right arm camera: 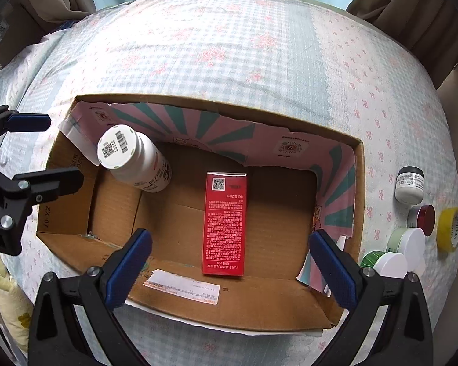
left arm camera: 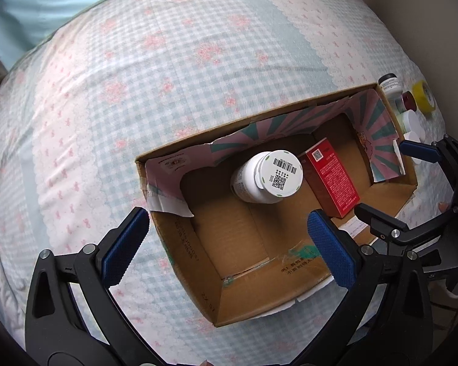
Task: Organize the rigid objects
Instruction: 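Carry both items into the cardboard box and open both grippers, then grasp the white-lidded jar with the left gripper while the right grasps the green-banded jar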
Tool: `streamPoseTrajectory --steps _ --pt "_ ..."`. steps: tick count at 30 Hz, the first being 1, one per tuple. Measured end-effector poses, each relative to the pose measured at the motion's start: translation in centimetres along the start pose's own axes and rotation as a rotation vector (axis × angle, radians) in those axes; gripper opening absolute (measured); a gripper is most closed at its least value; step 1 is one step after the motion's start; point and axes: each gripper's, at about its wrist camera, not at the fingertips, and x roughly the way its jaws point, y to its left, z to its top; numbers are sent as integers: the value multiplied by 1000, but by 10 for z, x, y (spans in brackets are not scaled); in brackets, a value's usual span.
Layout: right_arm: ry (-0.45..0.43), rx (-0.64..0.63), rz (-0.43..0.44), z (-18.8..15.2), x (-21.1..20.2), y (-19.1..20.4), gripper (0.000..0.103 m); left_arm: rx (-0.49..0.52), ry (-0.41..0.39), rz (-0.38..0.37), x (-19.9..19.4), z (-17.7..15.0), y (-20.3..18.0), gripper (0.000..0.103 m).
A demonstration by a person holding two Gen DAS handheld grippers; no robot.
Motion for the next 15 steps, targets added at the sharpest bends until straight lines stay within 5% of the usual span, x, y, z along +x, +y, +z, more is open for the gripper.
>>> streamPoseTrajectory --steps 15 --pt "-92 24 -14 -20 -119 10 103 -91 -143 51 -121 -22 -31 103"
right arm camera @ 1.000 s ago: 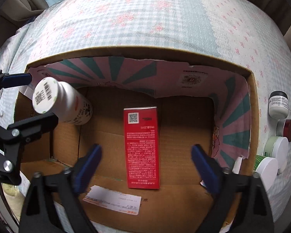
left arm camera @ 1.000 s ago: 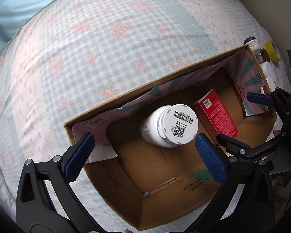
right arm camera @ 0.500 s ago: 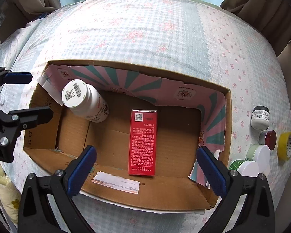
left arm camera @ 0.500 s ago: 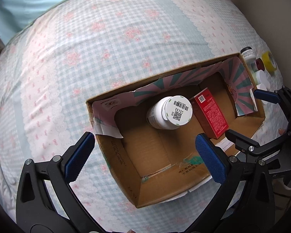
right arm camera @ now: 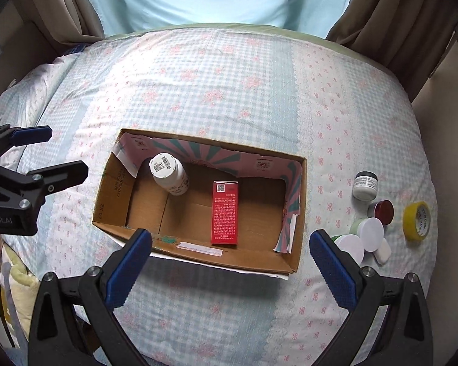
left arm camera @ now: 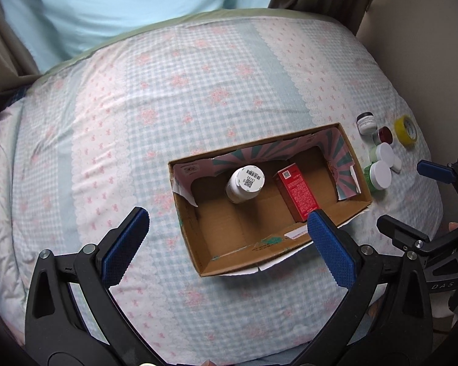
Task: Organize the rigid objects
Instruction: 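Grasp the white-lidded jar with the left gripper while the right grasps the green-banded jar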
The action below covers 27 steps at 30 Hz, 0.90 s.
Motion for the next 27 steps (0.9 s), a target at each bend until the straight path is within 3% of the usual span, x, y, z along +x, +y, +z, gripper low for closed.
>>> streamPoseTrajectory --steps 6,14,20,27 --pt "-39 50 -16 -26 -39 -32 103 -49 -64 81 -39 -13 -38 103" --pt "-113 104 -28 -81 -84 -126 103 -134 -137 80 -67 -38 -128 103" --pt "-153 37 -68 -111 -94 -212 103 -117 -150 58 -48 -49 -214 103" --pt "-157 -96 -38 -118 -57 -273 103 -40 -143 -6 7 -66 -293 103"
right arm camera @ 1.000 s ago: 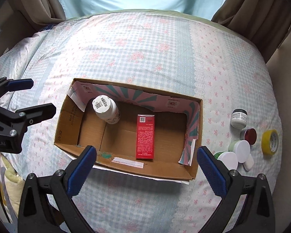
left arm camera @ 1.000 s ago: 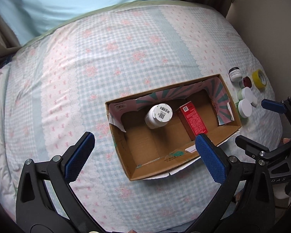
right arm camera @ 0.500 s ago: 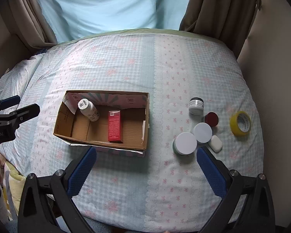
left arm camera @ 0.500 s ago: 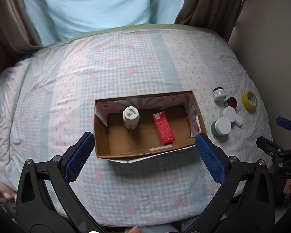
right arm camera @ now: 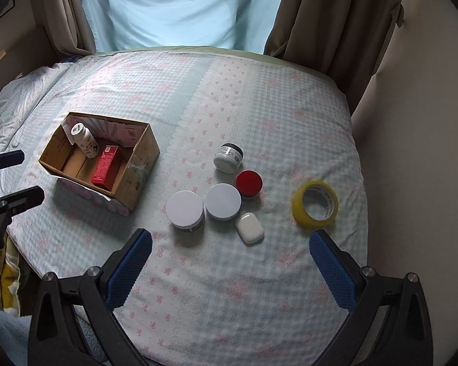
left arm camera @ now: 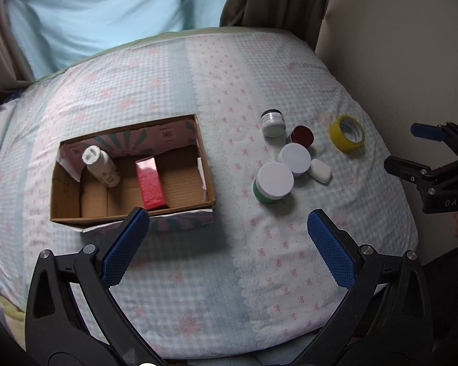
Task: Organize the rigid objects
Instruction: 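Grasp the white-lidded jar with the left gripper while the right grasps the green-banded jar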
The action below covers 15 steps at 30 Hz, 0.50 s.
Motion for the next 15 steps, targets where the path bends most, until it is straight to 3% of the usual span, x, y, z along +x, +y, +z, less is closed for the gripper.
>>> streamPoseTrajectory --steps 7,12,15 --pt "-49 -108 32 -14 85 -20 102 96 3 -62 101 -34 -51 103" --pt "-30 -153 83 -28 154 -24 85 129 -32 -95 166 -42 -68 101" --pt "-36 -209 97 -36 182 -21 83 141 -48 -83 195 -43 -76 98"
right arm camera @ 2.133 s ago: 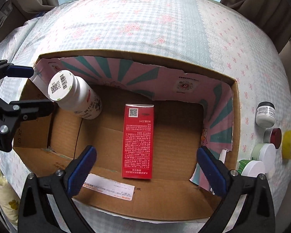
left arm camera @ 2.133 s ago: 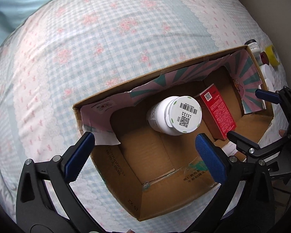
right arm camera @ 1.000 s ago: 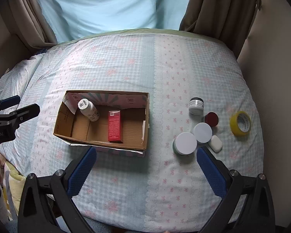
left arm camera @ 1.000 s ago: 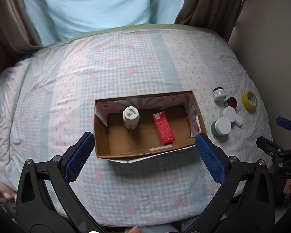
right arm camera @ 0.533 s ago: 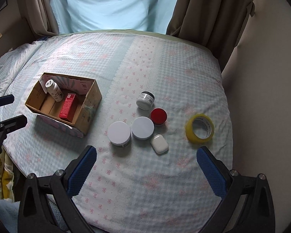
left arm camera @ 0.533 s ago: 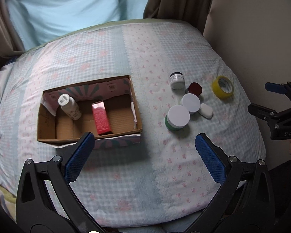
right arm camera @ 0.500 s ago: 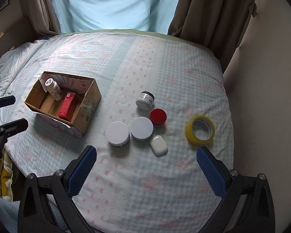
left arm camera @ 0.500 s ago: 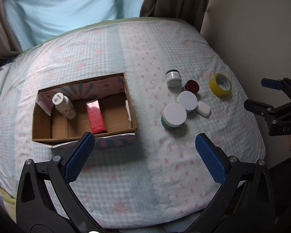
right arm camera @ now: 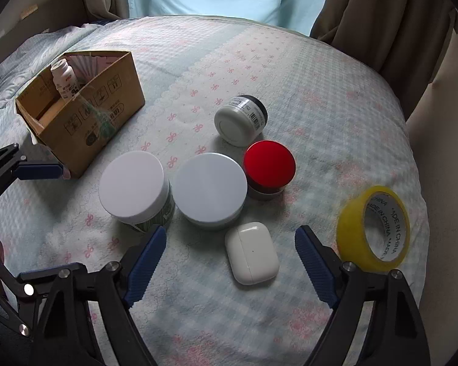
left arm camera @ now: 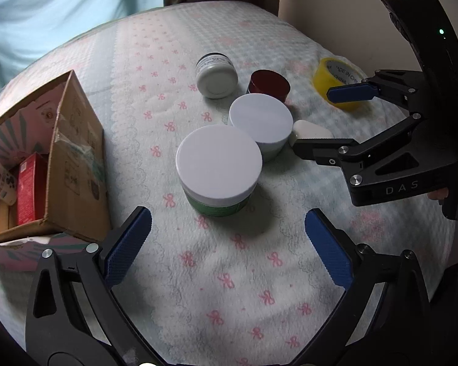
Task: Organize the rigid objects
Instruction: 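Grasp the white-lidded jar with the left gripper while the right grasps the green-banded jar, then lower both jars into the cardboard box and open both grippers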
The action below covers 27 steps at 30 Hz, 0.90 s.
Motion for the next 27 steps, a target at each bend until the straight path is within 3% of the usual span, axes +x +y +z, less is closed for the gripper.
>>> streamPoseTrajectory --steps 4,8,11,14,20,22,27 --pt "-19 -29 54 -2 25 -3 83 5 -20 21 24 4 0 96" --pt "-17 -83 102 1 44 0 72 -14 -27 22 35 11 10 95" --pt "-22 -125 130 5 52 3 71 -17 -18 15 41 14 14 84" --pt "-31 -146 136 8 55 2 70 2 -4 25 46 16 11 77" --pt "-39 -143 167 9 56 1 69 0 5 27 53 19 12 75" --pt "-44 -139 170 10 58 1 68 3 11 23 56 20 11 69" --pt "-49 -140 176 10 64 3 66 2 21 17 56 21 13 68"
